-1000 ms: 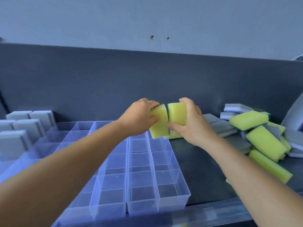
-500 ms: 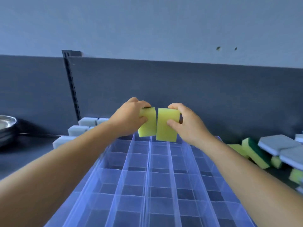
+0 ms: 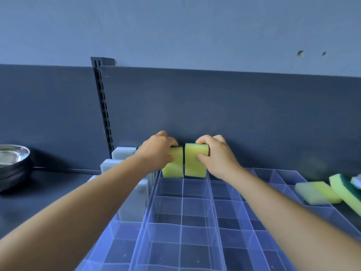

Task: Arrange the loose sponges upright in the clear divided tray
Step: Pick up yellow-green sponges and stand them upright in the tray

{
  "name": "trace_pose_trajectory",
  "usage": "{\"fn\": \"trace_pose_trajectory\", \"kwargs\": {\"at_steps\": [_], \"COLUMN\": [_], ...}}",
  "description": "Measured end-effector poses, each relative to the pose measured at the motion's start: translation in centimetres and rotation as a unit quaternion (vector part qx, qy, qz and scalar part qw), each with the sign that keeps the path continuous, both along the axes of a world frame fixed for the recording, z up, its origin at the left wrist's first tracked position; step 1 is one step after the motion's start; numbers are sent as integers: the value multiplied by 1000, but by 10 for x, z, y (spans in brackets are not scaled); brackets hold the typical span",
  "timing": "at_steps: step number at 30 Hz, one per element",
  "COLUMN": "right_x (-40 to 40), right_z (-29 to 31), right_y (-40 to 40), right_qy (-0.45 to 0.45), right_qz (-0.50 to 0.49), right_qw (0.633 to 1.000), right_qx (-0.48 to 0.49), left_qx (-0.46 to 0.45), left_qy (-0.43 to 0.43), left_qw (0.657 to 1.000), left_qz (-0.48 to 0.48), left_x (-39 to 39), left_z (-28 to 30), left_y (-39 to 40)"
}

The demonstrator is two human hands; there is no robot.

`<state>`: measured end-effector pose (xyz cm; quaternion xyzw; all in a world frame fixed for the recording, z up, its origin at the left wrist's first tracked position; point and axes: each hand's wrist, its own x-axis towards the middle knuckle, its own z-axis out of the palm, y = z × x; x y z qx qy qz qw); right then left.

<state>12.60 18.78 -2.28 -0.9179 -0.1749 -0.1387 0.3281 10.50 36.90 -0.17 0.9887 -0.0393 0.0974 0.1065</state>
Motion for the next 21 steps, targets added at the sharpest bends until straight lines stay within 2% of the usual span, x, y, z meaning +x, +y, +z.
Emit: {"fn": "trace_pose_trajectory", "kwargs": {"at_steps": [5,9,16,21], "right_x": [7,10,6,-10], "right_z": [-14,-21,-14,0], "right_y": [5,6,4,-13], "right_qy": [-50,-62,-32,-35], "right_qz": [-15,-15,-15,-37], "right_qw": [993,975,976,979], "right_qx": [-107,-212,-213,-197], "left_qx": [137,185,196,172], "left_qy": [-23,-14,21,-18], "left_qw": [990,982,980,982], "left_qz": [-5,-26,-43,-72], "left_x": [10,14,15,4], "left_z": [-9,-15,-8,1], "left_y": [-5,-11,-14,-33]}}
